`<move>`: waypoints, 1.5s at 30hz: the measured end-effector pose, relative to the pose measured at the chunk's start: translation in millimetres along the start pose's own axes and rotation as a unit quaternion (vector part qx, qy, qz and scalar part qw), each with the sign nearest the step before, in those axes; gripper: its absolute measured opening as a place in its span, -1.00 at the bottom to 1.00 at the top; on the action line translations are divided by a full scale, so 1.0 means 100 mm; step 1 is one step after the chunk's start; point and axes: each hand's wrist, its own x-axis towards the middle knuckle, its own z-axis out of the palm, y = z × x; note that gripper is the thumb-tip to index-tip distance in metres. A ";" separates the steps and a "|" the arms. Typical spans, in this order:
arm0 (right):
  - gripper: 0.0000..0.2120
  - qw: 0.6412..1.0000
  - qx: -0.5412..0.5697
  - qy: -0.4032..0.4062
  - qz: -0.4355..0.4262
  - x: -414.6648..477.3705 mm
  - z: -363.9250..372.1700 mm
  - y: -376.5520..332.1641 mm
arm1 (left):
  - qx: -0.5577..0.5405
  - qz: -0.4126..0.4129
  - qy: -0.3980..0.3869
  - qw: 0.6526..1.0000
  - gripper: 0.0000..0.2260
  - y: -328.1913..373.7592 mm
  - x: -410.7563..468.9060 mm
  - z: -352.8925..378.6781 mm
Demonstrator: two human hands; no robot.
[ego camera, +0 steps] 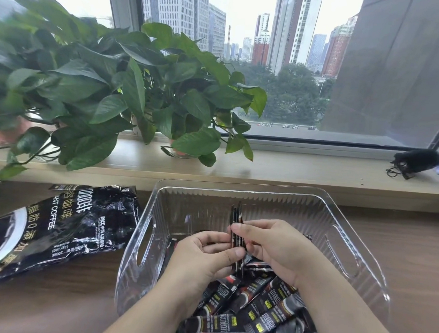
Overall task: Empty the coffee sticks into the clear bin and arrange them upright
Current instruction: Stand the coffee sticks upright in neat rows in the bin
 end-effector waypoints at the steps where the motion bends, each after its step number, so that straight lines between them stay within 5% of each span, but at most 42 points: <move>1: -0.66 1.000 -0.006 0.003 -0.002 0.00 0.01 0.00 | 0.004 -0.001 0.000 1.000 -0.49 -0.01 0.00 0.00; 4: -0.61 0.999 -0.045 0.001 -0.018 -0.02 0.02 0.00 | 0.019 0.001 0.002 1.000 -0.52 -0.01 0.00 -0.01; 7: -0.83 0.993 -0.096 0.010 -0.061 -0.08 0.04 -0.02 | 0.020 0.000 -0.007 1.000 -0.51 0.01 -0.01 -0.01; 11: -0.48 0.981 -0.129 0.024 -0.142 -0.07 0.01 -0.03 | -0.003 -0.009 -0.024 1.000 -0.52 0.03 -0.02 -0.01; 15: -0.53 0.969 -0.168 0.010 -0.181 -0.07 -0.03 -0.02 | -0.038 -0.028 -0.044 0.998 -0.52 0.03 -0.01 -0.01; 21: -0.62 0.978 -0.106 0.015 -0.182 -0.05 -0.03 0.00 | -0.052 -0.027 -0.054 0.997 -0.46 0.00 0.02 -0.01; 29: -0.64 0.976 -0.088 0.023 -0.200 -0.04 0.00 0.05 | -0.048 -0.027 -0.074 0.996 -0.66 0.00 0.01 -0.01; 35: -0.70 0.974 -0.093 0.031 -0.206 -0.04 -0.01 0.08 | -0.047 -0.030 -0.058 0.997 -0.44 -0.02 0.03 -0.01; 45: -0.69 0.976 -0.090 0.043 -0.196 -0.04 -0.04 0.12 | -0.001 -0.024 -0.058 0.998 -0.48 -0.04 0.04 -0.02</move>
